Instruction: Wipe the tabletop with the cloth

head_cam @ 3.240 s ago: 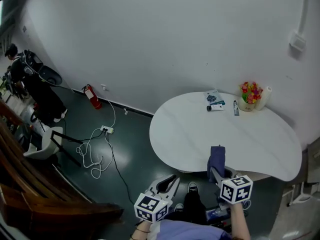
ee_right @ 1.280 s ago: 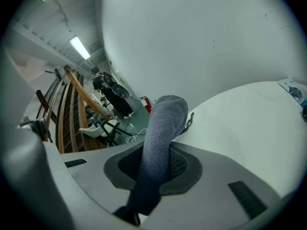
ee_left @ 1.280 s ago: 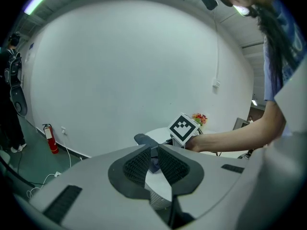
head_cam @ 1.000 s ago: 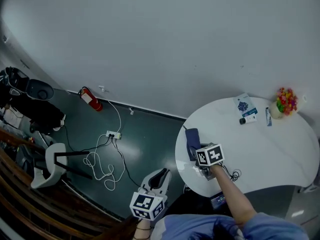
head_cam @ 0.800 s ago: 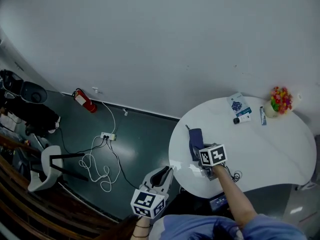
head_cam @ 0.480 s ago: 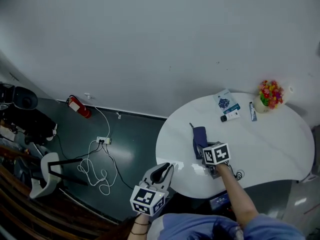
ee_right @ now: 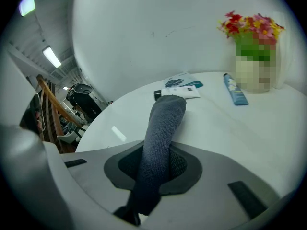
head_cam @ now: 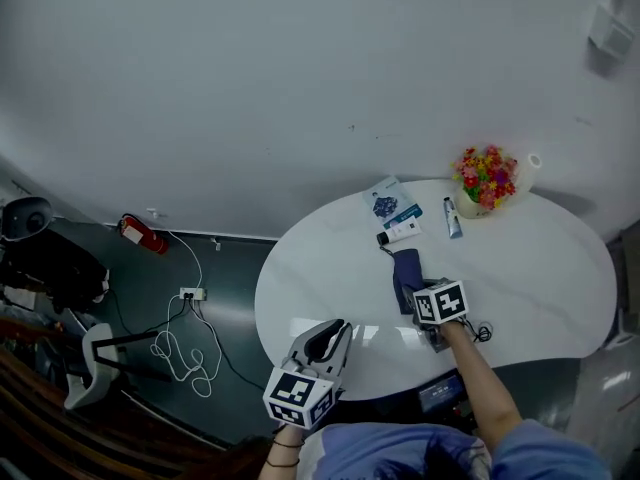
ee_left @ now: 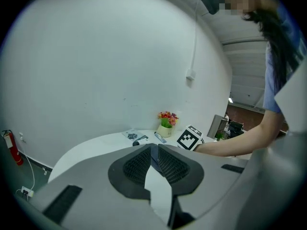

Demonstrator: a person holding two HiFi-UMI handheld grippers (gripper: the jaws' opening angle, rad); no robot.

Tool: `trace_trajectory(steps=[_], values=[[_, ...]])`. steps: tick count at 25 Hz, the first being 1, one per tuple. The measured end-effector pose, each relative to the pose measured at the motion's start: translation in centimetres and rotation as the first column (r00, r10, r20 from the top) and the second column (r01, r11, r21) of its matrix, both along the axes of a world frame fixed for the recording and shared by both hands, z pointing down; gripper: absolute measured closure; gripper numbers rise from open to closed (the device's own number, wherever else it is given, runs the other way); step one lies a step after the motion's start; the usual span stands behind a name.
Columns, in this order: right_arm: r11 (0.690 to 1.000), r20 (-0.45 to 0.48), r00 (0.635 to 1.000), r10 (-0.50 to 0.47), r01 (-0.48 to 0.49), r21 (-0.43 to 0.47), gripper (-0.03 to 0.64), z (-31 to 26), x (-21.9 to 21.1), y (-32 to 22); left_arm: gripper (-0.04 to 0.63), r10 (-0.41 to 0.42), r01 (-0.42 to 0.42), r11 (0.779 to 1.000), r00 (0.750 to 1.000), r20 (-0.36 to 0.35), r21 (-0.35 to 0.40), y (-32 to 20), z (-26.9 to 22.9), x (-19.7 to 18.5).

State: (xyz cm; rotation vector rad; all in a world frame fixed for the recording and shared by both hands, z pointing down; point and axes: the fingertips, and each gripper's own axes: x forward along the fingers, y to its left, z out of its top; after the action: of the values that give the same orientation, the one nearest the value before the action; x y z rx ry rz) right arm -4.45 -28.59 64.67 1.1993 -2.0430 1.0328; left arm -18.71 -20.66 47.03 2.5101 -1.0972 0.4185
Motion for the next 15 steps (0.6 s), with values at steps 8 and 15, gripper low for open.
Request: trace_trajectory(steps=[8, 15], values=[[0.996, -0.027, 0.996, 0.087, -0.087, 0.015, 0.548, 0.0, 14.1, 1.1, 0.554, 0.094, -0.094, 0.996, 0.996, 0.012, -0.001, 1.9, -0.5, 13.0], [0.986, -0.089, 0.982, 0.167, -0.166, 0.020, 0.549, 0.2, 27.1, 2.8, 0.554, 0.181, -0.181, 0.983, 0.983, -0.034, -0.014, 3.6, -0.3, 24.0]])
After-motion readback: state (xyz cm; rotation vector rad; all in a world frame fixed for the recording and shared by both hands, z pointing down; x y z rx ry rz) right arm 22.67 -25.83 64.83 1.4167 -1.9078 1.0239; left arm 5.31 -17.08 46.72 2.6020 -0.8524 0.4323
